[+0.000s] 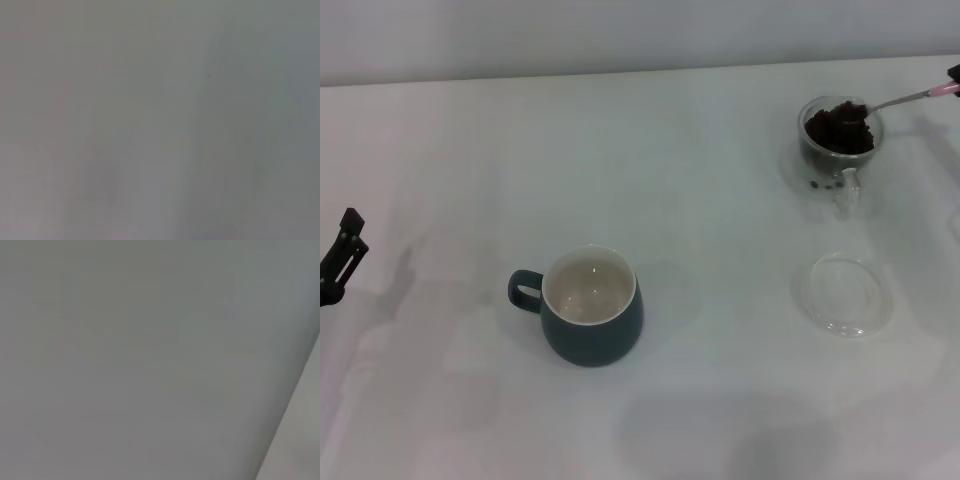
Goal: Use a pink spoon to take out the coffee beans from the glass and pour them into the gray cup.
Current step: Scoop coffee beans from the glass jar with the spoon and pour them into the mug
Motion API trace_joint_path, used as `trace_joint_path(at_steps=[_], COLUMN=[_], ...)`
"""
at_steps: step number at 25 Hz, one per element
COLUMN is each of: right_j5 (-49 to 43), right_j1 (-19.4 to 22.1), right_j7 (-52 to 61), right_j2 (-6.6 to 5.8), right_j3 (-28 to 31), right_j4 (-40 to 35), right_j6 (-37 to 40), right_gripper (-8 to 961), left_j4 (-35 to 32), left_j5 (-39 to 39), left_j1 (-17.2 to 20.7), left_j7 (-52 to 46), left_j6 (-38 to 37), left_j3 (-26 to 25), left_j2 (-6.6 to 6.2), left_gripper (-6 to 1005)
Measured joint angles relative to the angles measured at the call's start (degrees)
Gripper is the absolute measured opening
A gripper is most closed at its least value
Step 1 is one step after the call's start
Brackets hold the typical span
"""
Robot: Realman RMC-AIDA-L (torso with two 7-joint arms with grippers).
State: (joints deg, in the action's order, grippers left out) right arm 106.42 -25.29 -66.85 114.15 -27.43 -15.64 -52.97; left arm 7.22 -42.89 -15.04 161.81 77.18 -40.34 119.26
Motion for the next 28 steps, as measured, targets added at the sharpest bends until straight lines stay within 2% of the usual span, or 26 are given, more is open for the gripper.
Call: trace_joint_path(at_steps=[4, 10, 16, 22, 28], right_j5=[-0.2, -0.74, -1.18, -1.21, -0.86], right_j1=[0.36, 1.02, 1.95, 1.3, -1.28], right_j7=[1.33, 2.56, 3.41, 4.05, 4.15], right_j2=[-0.65, -0.78, 0.34, 1.29, 1.92], right_j3=[-0.36, -0.89, -2.45, -8.05, -14.38], right_j4=[-0.07, -0.11, -0.55, -0.62, 0.21], right_j6=[-1.72, -6.0, -11.48, -13.92, -14.78], right_gripper=[189, 192, 194, 197, 199], left_j4=[-0.03, -0.11, -0.22, -0.21, -0.2], left_j5=[-0.06, -0.6, -0.62, -0.75, -1.21], left_j1=[-0.06, -0.49, -0.51, -0.62, -0.74], left_j7=[0.0, 0.0, 0.0, 0.0, 0.0], left_j6=[-0.02, -0.45, -0.59, -1.51, -2.24], left_j3=[0.0, 0.0, 0.0, 0.0, 0.0], left_j2=[0.01, 0.0, 0.0, 0.0, 0.03], left_gripper=[873, 873, 873, 873, 872])
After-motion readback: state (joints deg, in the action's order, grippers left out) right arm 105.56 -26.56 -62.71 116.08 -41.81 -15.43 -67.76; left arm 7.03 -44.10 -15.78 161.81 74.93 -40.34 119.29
